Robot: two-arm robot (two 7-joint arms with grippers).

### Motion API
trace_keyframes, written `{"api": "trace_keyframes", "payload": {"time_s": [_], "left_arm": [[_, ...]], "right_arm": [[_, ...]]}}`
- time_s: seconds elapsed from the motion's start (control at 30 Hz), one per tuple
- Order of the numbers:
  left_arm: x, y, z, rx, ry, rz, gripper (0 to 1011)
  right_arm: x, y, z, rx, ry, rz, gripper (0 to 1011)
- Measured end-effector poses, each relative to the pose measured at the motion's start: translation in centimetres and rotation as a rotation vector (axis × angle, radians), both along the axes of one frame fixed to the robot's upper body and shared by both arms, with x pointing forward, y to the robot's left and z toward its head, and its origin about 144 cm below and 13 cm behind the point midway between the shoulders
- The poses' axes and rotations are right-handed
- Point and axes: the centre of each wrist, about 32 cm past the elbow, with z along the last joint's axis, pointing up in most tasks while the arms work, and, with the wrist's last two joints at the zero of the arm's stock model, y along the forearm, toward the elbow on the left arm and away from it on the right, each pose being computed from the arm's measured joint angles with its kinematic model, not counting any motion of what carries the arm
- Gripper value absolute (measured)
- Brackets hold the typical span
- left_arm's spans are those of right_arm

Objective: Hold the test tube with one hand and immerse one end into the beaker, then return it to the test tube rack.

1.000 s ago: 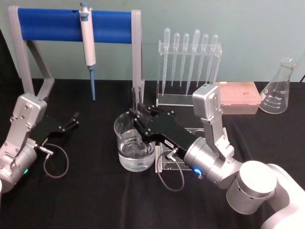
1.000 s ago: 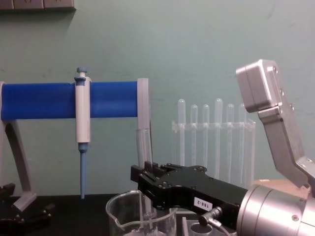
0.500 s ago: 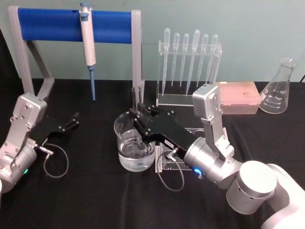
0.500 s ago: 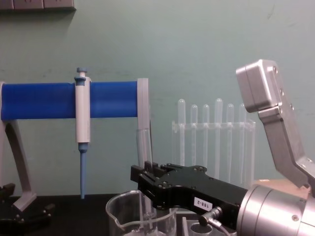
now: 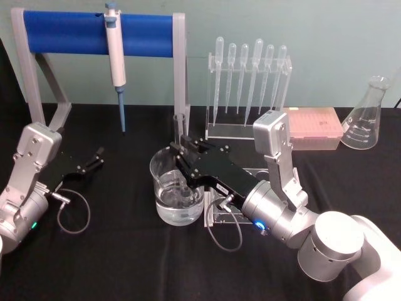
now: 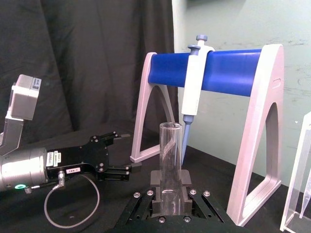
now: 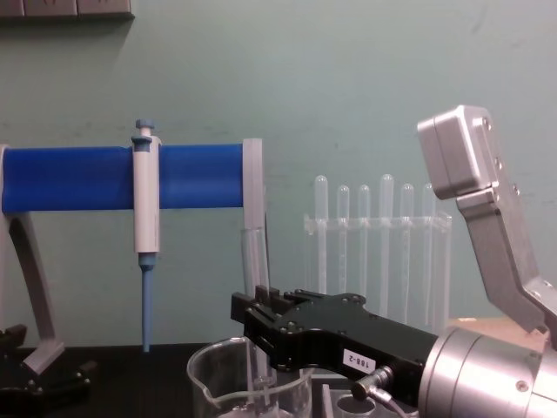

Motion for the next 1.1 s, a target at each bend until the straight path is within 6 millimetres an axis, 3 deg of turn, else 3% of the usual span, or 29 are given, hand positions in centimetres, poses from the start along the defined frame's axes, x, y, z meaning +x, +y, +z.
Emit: {"api": "trace_keyframes", "payload": {"time_s": [0.2, 0.47, 0.67, 0.83, 1.1], "left_arm": [[0.0, 0.0, 0.0, 0.000, 0.000, 0.000, 1000], [0.0, 0.0, 0.0, 0.000, 0.000, 0.000, 1000], [0.0, 0.0, 0.0, 0.000, 0.000, 0.000, 1000], [0.0, 0.0, 0.0, 0.000, 0.000, 0.000, 1000], [0.0, 0.0, 0.0, 0.000, 0.000, 0.000, 1000]], "right_arm": [[-0.2, 0.1, 1.4, 0.012, -0.021, 0.004, 238], [-0.9, -0.5, 6.4, 0.049, -0.114, 0.012, 238], [-2.1, -2.6, 9.3, 0.087, -0.161, -0.018, 238], [-3.3, -4.8, 9.8, 0.074, -0.158, -0.067, 239], [-4.4, -7.5, 7.4, 0.013, -0.077, -0.132, 239]]}}
